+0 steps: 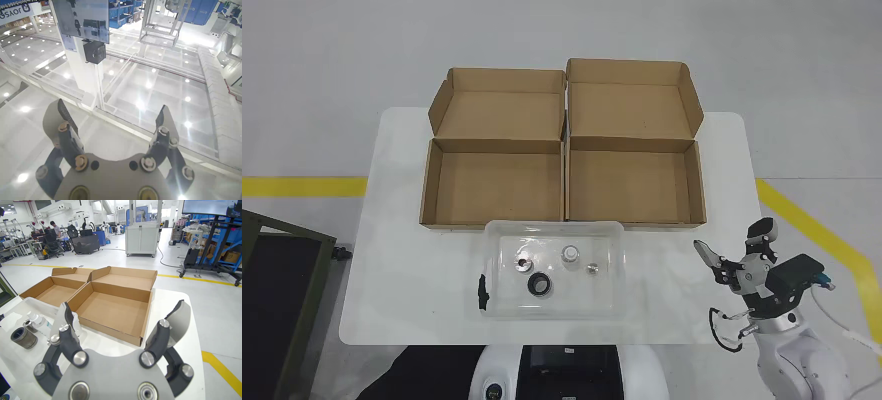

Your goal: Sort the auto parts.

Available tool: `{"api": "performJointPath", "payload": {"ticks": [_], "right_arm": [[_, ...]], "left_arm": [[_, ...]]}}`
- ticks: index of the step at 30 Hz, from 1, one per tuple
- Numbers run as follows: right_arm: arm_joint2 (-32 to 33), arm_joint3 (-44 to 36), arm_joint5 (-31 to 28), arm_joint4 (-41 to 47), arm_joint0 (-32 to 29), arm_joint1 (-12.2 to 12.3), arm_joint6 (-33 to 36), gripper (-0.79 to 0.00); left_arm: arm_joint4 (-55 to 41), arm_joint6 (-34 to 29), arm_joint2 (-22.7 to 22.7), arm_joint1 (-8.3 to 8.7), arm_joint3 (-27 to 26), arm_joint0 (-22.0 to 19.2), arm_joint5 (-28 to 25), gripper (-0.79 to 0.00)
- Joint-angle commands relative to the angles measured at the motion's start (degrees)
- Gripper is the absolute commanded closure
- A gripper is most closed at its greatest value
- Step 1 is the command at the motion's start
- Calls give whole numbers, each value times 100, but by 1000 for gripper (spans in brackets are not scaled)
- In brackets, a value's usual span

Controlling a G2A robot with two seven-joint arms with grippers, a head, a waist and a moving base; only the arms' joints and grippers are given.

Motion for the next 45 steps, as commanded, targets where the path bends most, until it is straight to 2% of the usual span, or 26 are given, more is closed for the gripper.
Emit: {"api": "performJointPath", "payload": {"ticks": [1, 28, 34, 45], "right_arm": [[0, 0, 0, 0, 0, 0, 0, -784], [-6, 1, -10, 6, 4, 1, 24, -785], [-63, -275, -207, -172, 109, 41, 775, -785], [-356, -1156, -1113, -615, 243, 153, 2198, -785]], "left_arm": [[0, 0, 0, 0, 0, 0, 0, -784], [0, 0, 0, 0, 0, 0, 0, -785], [0, 0, 0, 0, 0, 0, 0, -785], [0, 0, 0, 0, 0, 0, 0, -785]]}}
